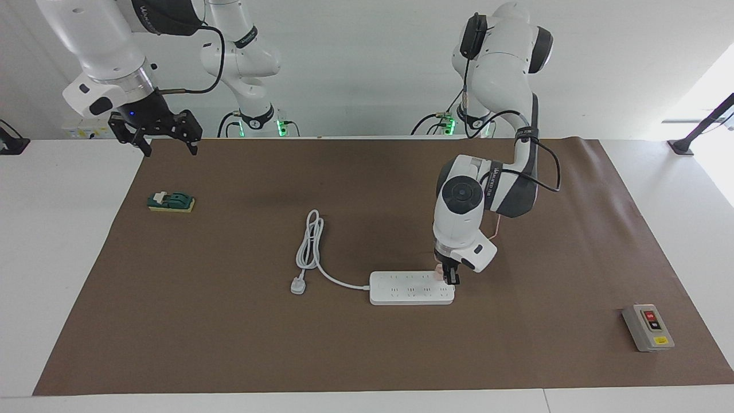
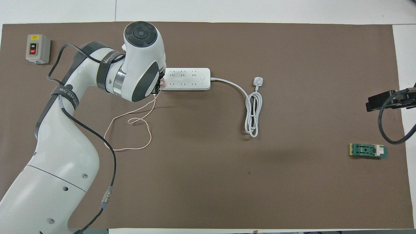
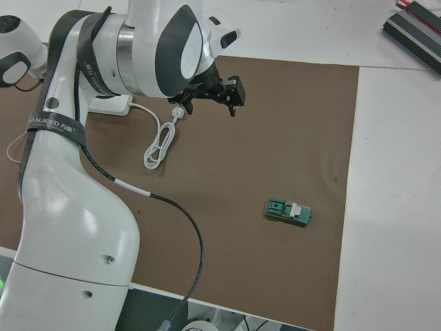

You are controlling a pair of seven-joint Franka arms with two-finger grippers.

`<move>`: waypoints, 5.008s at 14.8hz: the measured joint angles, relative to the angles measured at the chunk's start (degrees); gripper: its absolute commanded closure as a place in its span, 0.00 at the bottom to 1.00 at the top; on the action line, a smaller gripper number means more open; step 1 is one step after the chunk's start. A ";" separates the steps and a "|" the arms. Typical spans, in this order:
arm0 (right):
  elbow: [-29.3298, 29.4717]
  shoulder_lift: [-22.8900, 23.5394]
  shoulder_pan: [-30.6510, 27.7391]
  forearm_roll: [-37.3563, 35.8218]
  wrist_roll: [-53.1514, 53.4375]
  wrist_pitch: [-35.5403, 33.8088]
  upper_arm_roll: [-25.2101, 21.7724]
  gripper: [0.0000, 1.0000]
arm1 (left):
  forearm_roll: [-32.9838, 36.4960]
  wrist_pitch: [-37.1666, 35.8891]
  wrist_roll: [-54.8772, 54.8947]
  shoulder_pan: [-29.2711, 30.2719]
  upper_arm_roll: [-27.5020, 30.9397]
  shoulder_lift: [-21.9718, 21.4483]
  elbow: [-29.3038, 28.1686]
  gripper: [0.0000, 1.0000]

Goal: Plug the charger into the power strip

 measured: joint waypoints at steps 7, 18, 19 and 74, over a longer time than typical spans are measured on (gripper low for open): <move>0.00 0.00 0.00 0.00 0.00 0.00 0.00 0.00 | 0.12 0.10 0.06 -0.02 0.00 0.25 0.00 1.00; 0.00 0.00 0.00 0.00 0.00 0.00 0.00 0.00 | 0.23 0.63 0.59 0.10 0.05 0.54 0.35 0.00; 0.00 0.00 0.00 0.00 0.00 0.00 0.00 0.00 | 0.22 0.64 0.59 0.34 0.09 0.37 0.71 0.00; 0.00 -0.02 0.00 0.00 0.00 0.00 0.00 0.00 | -8.81 -18.96 103.30 22.54 -0.35 -38.71 -19.15 0.00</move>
